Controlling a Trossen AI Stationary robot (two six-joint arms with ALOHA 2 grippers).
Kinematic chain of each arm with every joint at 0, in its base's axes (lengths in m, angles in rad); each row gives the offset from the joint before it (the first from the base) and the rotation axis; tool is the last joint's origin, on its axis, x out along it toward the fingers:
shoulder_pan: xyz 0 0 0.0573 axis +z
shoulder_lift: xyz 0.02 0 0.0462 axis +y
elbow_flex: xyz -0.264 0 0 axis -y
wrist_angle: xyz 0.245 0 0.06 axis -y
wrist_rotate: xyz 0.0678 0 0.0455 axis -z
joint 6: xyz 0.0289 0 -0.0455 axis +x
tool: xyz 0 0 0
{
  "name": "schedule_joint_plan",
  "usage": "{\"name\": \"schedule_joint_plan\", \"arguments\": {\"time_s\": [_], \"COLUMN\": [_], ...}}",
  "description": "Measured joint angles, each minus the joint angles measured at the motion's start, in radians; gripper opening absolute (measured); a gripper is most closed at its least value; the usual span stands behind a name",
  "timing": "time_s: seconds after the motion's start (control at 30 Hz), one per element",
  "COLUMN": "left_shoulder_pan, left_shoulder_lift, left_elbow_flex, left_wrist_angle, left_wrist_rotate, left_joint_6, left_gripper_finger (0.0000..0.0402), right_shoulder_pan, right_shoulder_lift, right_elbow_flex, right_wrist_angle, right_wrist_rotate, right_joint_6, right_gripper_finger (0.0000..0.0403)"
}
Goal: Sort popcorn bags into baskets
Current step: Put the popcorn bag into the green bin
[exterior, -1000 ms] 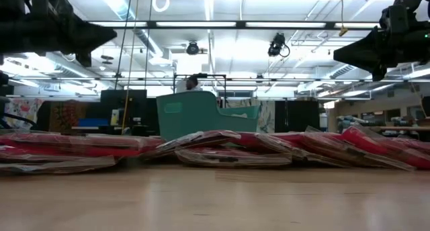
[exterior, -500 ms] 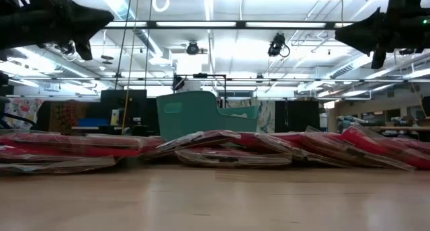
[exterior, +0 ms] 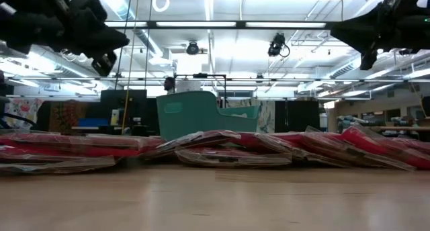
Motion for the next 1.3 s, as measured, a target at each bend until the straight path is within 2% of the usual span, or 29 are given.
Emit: {"name": "schedule_joint_plan", "arguments": {"time_s": [0.13,0.23,0.47,0.6,0.7,0.87,1.0,1.1,1.3], "left_shoulder_pan": [-0.113,-0.211,-0.456,-0.554,-0.595,-0.616,-0.627,-0.65,-0.702], "left_shoulder_lift": [0.117,0.191,0.39,0.511,0.607,0.759,0.864,0.939,1.081], "left_elbow_flex": [0.047,0.073,0.179,0.266,0.345,0.498,0.641,0.744,0.921], "left_wrist_angle": [0.0,0.0,-0.019,-0.113,-0.211,-0.343,-0.474,-0.582,-0.697], "left_wrist_rotate": [-0.006,-0.07,-0.331,-0.502,-0.571,-0.594,-0.603,-0.668,-0.785], "left_joint_6": [0.03,0.052,0.063,0.065,0.051,0.01,-0.001,-0.002,-0.028], "left_gripper_finger": [0.0035,0.0052,0.0137,0.0177,0.019,0.0192,0.0192,0.0192,0.0192], "right_shoulder_pan": [-0.008,-0.008,-0.008,0.005,0.018,0.031,0.043,0.042,0.042], "right_shoulder_lift": [0.083,0.131,0.206,0.253,0.304,0.39,0.448,0.474,0.526], "right_elbow_flex": [0.0,0.0,0.0,0.0,0.0,0.0,0.0,0.015,0.061], "right_wrist_angle": [0.062,0.092,0.104,0.184,0.271,0.371,0.393,0.403,0.398], "right_wrist_rotate": [0.0,0.0,-0.009,-0.102,-0.134,-0.131,-0.128,-0.107,-0.112], "right_joint_6": [-0.01,-0.065,-0.076,-0.03,-0.033,-0.052,-0.052,-0.055,-0.109], "right_gripper_finger": [0.0078,0.0078,0.0078,0.0079,0.008,0.008,0.008,0.008,0.008]}}
